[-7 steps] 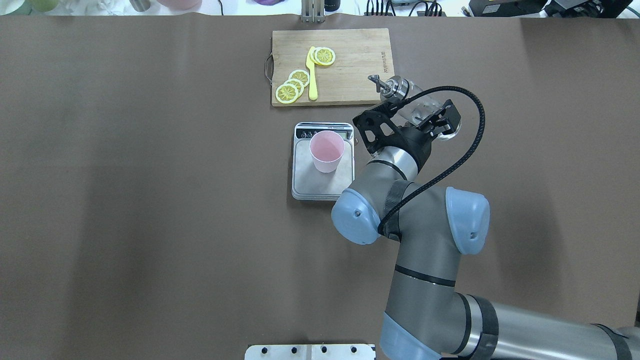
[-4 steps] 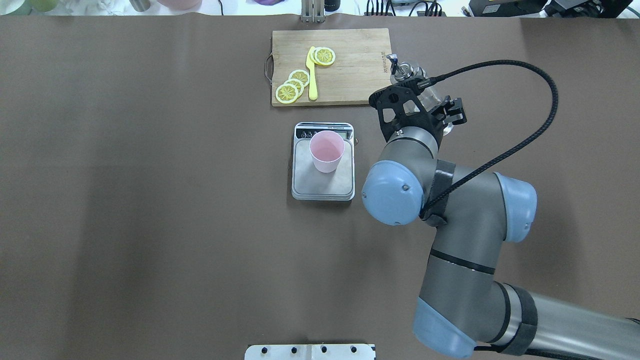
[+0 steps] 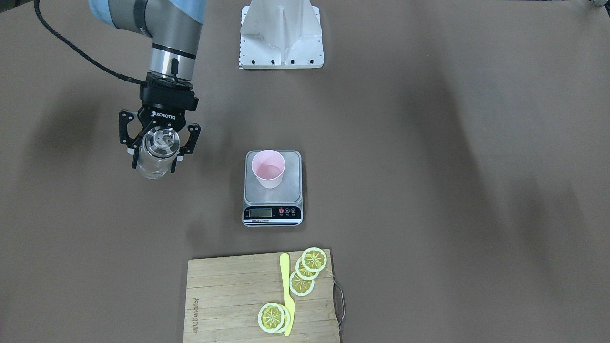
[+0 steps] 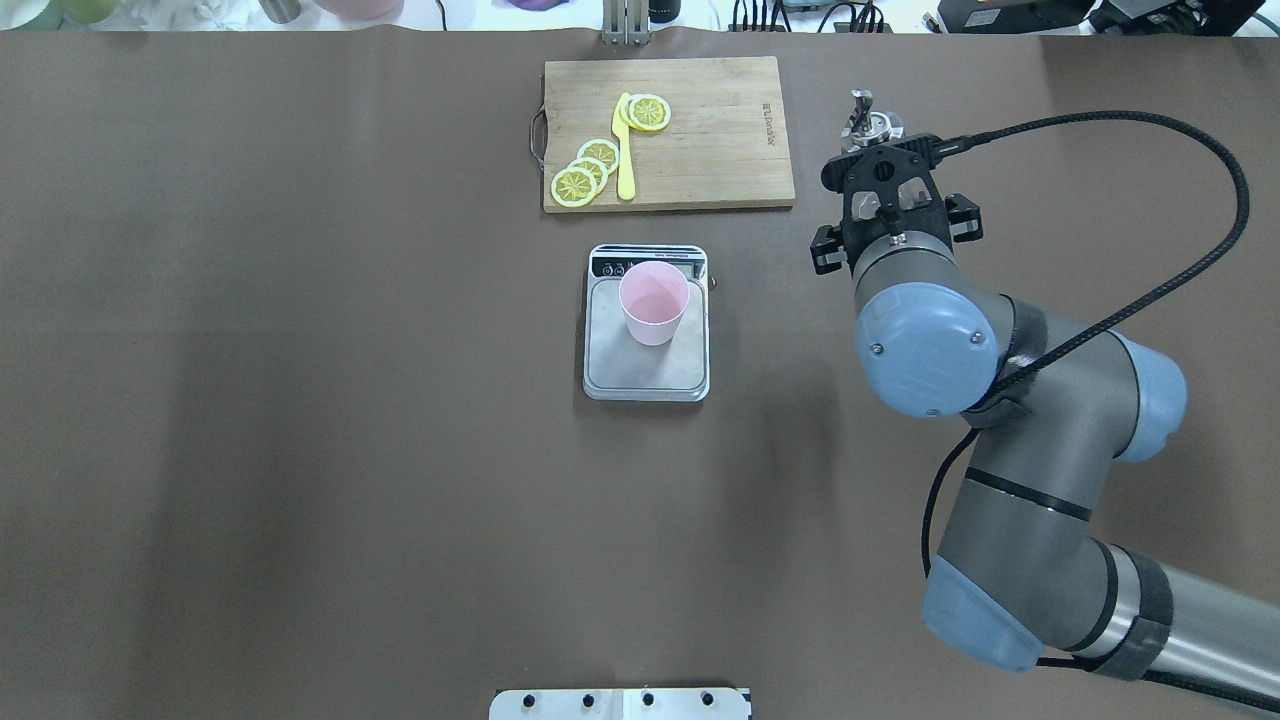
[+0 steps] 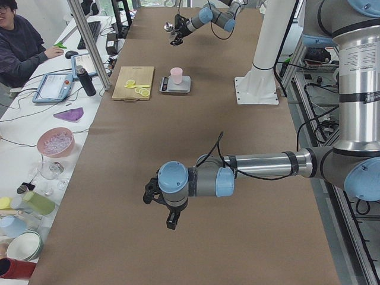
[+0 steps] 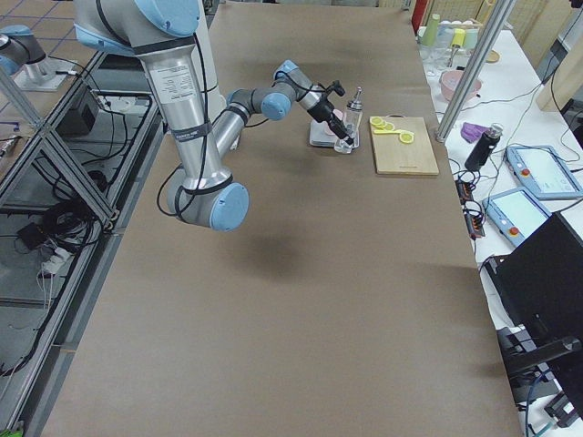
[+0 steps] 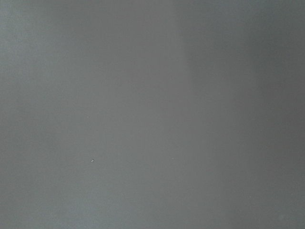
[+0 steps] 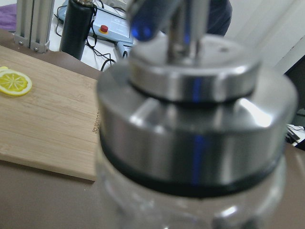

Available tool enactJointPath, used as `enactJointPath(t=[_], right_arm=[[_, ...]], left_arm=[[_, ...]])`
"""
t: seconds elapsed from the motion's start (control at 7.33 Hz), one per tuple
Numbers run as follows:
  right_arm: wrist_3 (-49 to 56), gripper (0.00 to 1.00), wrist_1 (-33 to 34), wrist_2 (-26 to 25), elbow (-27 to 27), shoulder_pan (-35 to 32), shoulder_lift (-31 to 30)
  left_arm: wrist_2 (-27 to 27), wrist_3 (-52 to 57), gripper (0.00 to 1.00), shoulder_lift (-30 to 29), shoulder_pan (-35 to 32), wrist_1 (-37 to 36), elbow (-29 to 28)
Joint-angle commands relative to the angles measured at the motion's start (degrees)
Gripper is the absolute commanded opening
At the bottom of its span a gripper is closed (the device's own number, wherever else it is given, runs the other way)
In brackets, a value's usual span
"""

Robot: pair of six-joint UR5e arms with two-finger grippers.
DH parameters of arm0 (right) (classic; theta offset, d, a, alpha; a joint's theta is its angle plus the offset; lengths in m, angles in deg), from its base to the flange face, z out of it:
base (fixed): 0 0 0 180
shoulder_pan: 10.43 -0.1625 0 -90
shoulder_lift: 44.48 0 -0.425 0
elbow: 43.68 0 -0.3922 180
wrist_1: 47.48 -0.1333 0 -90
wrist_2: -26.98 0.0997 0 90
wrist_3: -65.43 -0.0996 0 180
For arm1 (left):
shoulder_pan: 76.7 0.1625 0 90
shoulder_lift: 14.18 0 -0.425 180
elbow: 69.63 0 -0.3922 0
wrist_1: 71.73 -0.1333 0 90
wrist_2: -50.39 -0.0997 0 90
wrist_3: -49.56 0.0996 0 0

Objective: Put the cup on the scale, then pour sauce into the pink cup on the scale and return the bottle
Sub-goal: 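Carry the bottle with the right gripper back to its spot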

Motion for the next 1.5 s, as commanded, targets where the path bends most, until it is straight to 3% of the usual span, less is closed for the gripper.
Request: enactJointPath(t=[0.0, 0.55, 0.96, 1.23, 1.37], right_arm=[[0.1, 0.00, -14.6, 3.8, -0.1, -1.9, -7.5], [-1.7, 0.00, -36.3, 6.8, -2.9, -5.9, -20.2], [-4.3, 0.00, -54.8, 6.8, -13.4, -6.3, -20.6], [-5.5, 0.00, -68.0, 6.5, -24.2, -6.3, -20.6], [-5.5, 0.00, -69.1, 6.2, -26.0, -6.3, -20.6]], left_arm=[[0.0, 0.1, 0.98, -0.1, 0.1, 0.2, 0.1], [-0.1, 0.1, 0.98, 0.0, 0.1, 3.7, 0.0], [0.0, 0.1, 0.98, 0.0, 0.1, 3.8, 0.0], [0.0, 0.1, 0.98, 0.0, 0.1, 3.8, 0.0], [0.0, 0.1, 0.98, 0.0, 0.1, 3.8, 0.0]])
